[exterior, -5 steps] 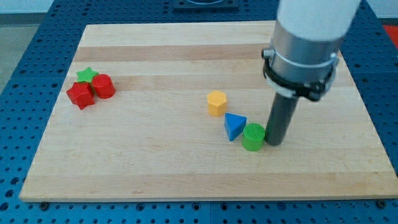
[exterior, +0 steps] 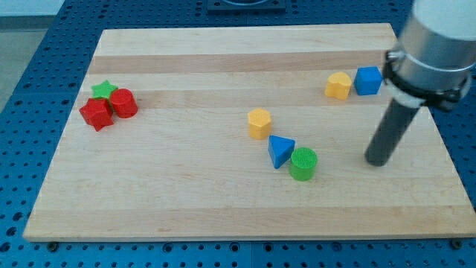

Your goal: Put the green circle at the bottom of the red circle

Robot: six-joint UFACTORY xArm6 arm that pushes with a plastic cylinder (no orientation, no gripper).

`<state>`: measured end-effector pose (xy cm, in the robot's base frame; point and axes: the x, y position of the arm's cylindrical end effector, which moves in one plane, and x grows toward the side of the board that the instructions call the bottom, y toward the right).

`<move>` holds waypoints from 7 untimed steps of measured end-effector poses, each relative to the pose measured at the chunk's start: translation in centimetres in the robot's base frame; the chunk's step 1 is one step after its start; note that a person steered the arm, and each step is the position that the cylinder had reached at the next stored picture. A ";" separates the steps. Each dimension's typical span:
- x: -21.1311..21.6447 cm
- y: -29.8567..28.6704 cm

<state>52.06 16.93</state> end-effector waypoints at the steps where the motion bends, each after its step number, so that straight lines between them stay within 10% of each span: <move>1: 1.9 -4.3; 3: 3.0 -13.1; 5: 1.3 -5.8; 7: 0.2 -11.4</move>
<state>52.30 5.53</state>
